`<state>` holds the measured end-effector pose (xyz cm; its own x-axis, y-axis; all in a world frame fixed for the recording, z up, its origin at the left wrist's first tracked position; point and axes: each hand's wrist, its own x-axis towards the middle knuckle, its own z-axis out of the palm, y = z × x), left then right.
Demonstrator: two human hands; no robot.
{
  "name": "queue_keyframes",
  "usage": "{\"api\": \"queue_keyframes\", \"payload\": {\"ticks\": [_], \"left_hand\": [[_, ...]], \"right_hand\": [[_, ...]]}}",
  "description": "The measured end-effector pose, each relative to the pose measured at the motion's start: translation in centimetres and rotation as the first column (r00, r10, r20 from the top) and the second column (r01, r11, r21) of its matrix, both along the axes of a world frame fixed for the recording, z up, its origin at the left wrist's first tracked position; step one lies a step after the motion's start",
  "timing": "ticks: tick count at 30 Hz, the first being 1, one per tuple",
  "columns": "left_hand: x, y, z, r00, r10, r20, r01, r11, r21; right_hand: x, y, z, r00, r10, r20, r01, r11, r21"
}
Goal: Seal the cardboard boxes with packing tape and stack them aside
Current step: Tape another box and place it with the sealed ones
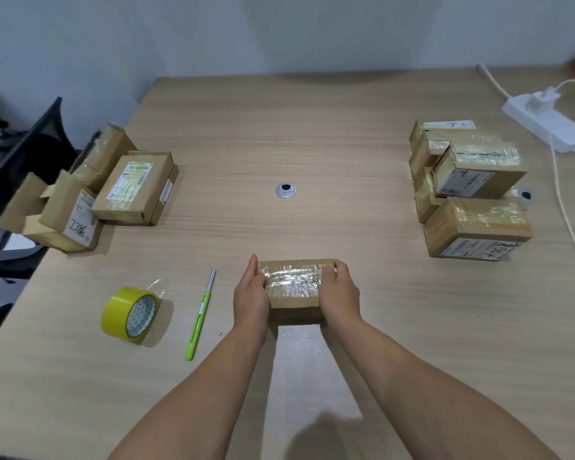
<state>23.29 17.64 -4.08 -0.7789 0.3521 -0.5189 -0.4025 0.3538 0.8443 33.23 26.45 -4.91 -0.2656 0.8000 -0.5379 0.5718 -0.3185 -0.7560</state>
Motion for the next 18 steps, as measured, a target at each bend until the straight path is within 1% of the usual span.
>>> {"api": "queue_keyframes", "payload": {"ticks": [2,4,6,8,11,15,16,18], "left_hand": [[0.2,0.1,-0.1,0.993,-0.065,-0.100,0.059,0.996,-0.063],[0.8,0.1,-0.1,0.968,-0.152,-0.198,0.119,0.979,-0.168],[1.3,0.3,0.0,0.963,-0.146,-0.228,0.100,0.974,-0.201],[1.4,0.6,0.2,0.963,-0.132,-0.237,0.080,0.973,-0.215],[1.1,0.9,0.0,0.981,-0.063,-0.186,0.025,0.980,-0.199],[0.5,1.1,0.0,0.990,0.138,-0.032,-0.140,0.988,-0.069],[0.4,1.1,0.1,0.986,0.168,0.005,-0.168,0.985,-0.044],[0.3,1.0,0.1,0.984,0.175,0.043,-0.174,0.984,-0.026]], "right_hand": [[-0.4,0.1,0.3,0.999,0.040,0.036,-0.040,0.999,0.000],[-0.9,-0.2,0.6,0.992,0.086,0.092,-0.088,0.996,0.018],[-1.3,-0.4,0.7,0.986,0.089,0.140,-0.097,0.994,0.047],[-1.3,-0.5,0.6,0.986,0.078,0.149,-0.088,0.994,0.062],[-1.3,-0.4,0.3,0.990,0.075,0.119,-0.081,0.995,0.054],[-1.5,-0.2,0.0,0.998,0.007,0.064,-0.008,1.000,0.012],[-1.4,-0.1,0.0,0.999,-0.002,0.053,0.002,1.000,0.002],[-1.4,-0.1,0.1,0.999,-0.015,0.034,0.015,1.000,-0.013]]}}
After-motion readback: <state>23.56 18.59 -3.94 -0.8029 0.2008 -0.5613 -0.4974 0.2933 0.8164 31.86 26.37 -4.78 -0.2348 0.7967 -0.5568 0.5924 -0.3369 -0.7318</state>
